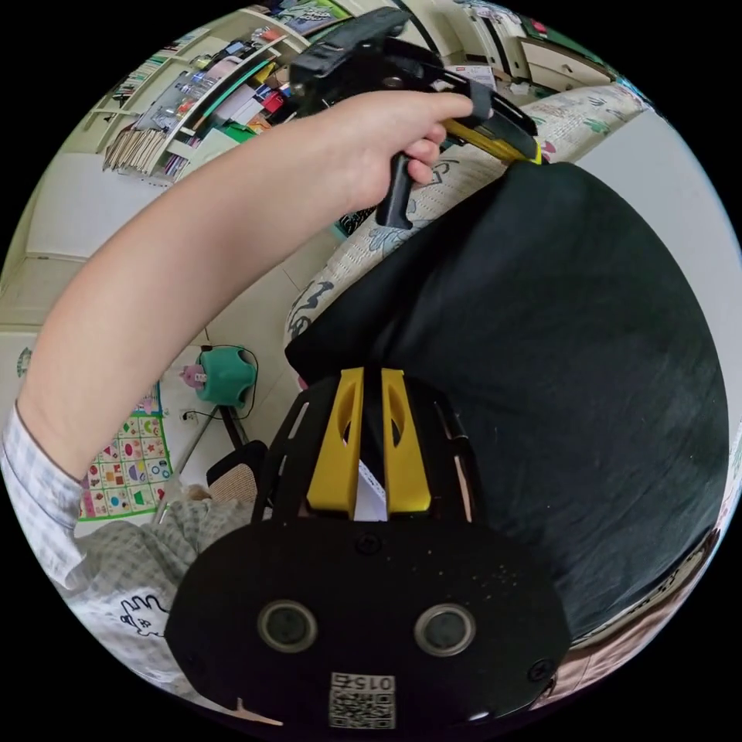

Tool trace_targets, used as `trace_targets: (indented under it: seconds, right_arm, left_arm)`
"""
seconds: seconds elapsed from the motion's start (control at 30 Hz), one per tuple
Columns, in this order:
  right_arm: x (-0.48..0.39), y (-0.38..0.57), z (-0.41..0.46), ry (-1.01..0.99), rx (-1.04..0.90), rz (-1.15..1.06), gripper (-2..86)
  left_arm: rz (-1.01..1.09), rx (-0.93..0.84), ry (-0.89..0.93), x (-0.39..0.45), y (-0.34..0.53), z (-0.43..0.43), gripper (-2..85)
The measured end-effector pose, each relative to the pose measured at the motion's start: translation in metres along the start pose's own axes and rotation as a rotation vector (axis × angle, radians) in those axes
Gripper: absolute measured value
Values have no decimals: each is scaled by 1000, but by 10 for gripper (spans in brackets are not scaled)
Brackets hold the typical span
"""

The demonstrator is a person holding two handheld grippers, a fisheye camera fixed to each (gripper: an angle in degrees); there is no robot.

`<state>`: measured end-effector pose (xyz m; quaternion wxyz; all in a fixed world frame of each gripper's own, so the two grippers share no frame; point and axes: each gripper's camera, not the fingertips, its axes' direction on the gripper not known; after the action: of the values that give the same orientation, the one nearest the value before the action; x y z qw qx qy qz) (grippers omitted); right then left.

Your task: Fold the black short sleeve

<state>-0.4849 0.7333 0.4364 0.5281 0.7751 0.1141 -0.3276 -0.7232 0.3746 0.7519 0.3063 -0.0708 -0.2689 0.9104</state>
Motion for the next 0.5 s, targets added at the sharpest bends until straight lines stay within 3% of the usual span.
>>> trace_targets:
  seconds: [0.13, 0.33, 0.5]
  right_arm:
    - [-7, 20, -6, 13, 7, 24, 60]
    - [-33, 66, -54, 212, 258, 22, 58]
    - [-35, 118, -77, 163, 367, 120, 58]
  left_arm:
    - [-18, 191, 81, -34, 84, -47, 25]
    - [57, 428, 144, -84, 265, -96, 59]
    - [-202, 458, 494, -141, 406, -82, 71]
